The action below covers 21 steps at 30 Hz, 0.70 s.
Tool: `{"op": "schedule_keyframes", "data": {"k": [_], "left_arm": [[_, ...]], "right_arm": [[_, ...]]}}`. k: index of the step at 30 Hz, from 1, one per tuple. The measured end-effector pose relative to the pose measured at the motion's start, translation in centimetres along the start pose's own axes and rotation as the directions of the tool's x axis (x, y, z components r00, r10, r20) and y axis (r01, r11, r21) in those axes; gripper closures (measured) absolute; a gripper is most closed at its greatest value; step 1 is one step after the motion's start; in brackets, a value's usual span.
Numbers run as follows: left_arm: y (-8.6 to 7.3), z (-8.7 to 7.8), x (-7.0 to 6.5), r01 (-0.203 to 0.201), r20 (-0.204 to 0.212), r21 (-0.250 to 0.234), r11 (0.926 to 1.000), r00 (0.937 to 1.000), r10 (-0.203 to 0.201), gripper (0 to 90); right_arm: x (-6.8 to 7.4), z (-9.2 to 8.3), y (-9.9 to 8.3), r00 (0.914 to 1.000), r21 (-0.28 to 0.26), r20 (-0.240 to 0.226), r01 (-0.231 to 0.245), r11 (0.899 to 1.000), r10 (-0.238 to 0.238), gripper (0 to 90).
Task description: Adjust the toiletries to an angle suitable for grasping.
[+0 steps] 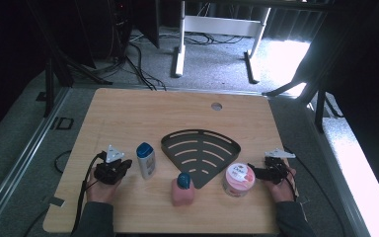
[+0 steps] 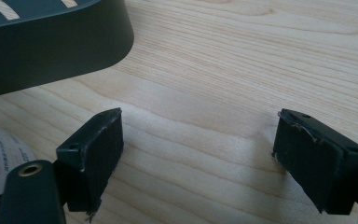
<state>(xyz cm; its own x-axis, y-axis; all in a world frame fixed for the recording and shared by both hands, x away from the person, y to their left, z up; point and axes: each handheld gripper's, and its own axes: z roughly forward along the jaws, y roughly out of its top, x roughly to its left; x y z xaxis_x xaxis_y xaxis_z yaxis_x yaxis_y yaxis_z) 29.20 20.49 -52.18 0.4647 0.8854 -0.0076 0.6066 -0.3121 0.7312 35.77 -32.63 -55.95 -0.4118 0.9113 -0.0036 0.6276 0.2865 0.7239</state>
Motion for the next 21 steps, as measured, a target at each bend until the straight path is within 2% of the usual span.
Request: {"op": "schedule_keyframes", "data": {"k": [13, 21], "left_arm": [[-0.8, -0.7, -1.9, -0.054, 0.033, 0.02, 0.9983, 0.998, 0.054, 89.9], [-1.2, -1.0, -2.3, -0.061, 0.05, 0.017, 0.998, 0.9969, 0.06, 89.8]], "right_arm": [[0.0, 0.0, 0.0, 1.0, 0.0, 0.0, 0.0, 1.0, 0.0, 15.5], [0.0, 0.0, 0.0, 1.0, 0.0, 0.0, 0.0, 1.0, 0.0, 15.5]]}}
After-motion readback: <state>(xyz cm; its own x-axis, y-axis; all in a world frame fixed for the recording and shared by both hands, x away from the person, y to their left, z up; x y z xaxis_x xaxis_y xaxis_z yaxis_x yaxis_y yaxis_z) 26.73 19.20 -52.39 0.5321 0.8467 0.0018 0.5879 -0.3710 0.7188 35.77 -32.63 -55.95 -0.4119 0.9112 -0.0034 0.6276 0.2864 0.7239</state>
